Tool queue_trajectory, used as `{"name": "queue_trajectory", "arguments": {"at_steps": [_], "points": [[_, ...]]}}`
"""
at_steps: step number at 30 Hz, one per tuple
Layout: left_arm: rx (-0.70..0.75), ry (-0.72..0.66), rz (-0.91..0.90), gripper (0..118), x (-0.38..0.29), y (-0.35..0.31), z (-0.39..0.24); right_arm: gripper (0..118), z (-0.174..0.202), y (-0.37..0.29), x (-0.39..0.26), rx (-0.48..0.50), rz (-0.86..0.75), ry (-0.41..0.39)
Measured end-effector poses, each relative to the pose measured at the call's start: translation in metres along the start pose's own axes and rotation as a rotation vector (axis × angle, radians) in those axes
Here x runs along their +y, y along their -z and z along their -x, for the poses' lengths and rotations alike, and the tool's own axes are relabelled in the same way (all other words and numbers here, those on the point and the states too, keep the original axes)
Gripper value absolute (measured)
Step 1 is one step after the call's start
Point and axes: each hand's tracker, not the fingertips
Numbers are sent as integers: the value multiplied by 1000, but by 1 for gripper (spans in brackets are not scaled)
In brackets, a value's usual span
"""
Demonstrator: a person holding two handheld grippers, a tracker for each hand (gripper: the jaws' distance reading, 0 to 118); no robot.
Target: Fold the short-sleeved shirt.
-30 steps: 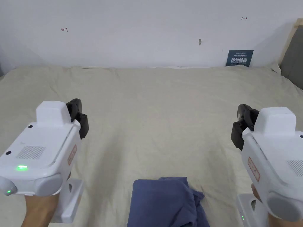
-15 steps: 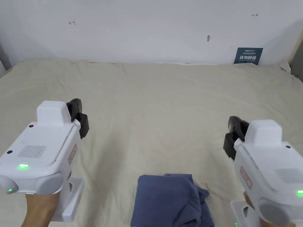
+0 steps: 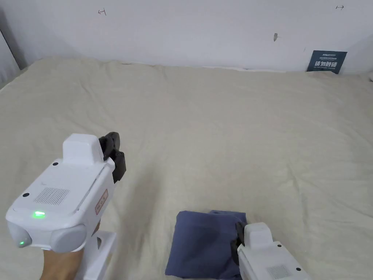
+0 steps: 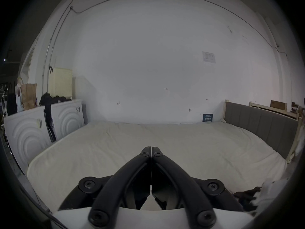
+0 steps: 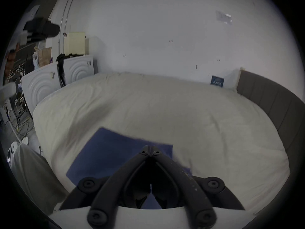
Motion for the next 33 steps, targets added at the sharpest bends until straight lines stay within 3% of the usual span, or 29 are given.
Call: {"name": "queue_trajectory", "arguments": {"at_steps": [7,9,11,12,13,14,15,16,21,23,25,27,30,33], "points": [[-131,-158,201,0,-40,14,0,2,0,31,-48,-7,134,-17],[-155,-230,278,3,-53,20,-1,2,-4,28,-59,-2,66,-17],[-197,-309,374,24,-69,28,-1,1,-9,27,-63,16,62,-20],[-224,-334,439,44,-77,33,-3,1,-10,28,-63,19,63,-21],[-241,-355,515,77,-88,40,-5,1,-10,28,-62,21,62,-35],[-257,-370,576,99,-97,46,-8,1,-10,28,-60,23,62,-44],[-284,-365,660,115,-109,52,-11,1,-10,28,-60,24,60,-49],[-299,-376,712,118,-122,57,-16,1,-10,27,-61,24,58,-50],[-340,-438,874,118,-166,80,-28,1,-13,27,-62,36,50,-22],[-358,-435,901,111,-178,93,-32,1,-16,27,-61,43,55,-8],[-387,-439,924,85,-186,102,-37,1,-18,27,-61,52,55,-1],[-401,-454,927,81,-191,109,-40,1,-20,28,-61,60,57,8],[-443,-459,917,59,-193,112,-38,1,-24,28,-60,73,61,26],[-517,-517,950,25,-193,112,-36,2,-27,28,-57,89,66,42]]}}
